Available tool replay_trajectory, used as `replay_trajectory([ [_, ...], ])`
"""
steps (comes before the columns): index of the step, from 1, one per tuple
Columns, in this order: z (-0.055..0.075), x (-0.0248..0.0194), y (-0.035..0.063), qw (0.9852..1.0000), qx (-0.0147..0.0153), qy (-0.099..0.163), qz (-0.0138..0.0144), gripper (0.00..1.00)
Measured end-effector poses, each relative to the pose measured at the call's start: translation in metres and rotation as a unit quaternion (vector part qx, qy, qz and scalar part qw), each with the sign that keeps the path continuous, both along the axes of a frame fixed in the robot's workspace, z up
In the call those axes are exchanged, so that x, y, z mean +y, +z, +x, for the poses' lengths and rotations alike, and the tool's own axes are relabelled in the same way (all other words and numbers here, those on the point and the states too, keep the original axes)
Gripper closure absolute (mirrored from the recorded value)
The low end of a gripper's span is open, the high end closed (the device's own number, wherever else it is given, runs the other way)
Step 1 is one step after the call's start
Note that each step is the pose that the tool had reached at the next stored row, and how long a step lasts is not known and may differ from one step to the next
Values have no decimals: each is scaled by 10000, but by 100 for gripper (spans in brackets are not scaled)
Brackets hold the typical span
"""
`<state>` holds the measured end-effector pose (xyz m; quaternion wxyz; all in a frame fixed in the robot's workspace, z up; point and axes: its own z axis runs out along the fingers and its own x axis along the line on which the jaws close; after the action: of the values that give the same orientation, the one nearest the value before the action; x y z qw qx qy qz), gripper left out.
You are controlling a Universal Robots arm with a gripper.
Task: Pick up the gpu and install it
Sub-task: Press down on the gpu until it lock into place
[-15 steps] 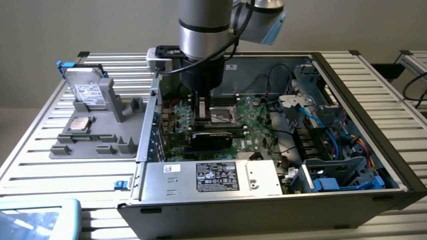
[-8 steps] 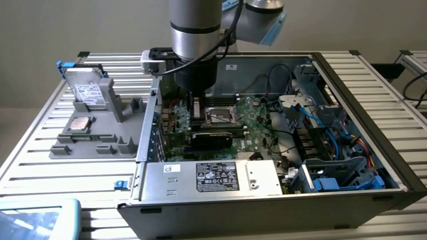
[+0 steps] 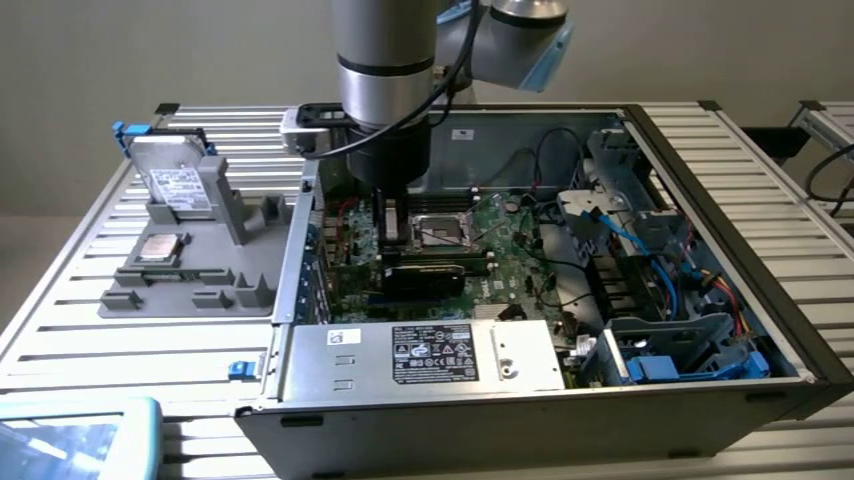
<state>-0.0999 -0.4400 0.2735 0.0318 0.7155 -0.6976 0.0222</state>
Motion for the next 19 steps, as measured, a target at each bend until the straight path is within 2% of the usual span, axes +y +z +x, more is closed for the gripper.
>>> replay_trajectory([
  [3, -14, 34, -28, 10000, -9, 0, -2, 89],
  [9, -43, 34, -67, 10000, -17, 1, -42, 89],
  [14, -46, 35, -89, 10000, -17, 0, -49, 89],
  [16, -47, 37, -60, 10000, -22, -2, -47, 89],
  [19, -15, 32, 64, 10000, -19, 0, -62, 89],
])
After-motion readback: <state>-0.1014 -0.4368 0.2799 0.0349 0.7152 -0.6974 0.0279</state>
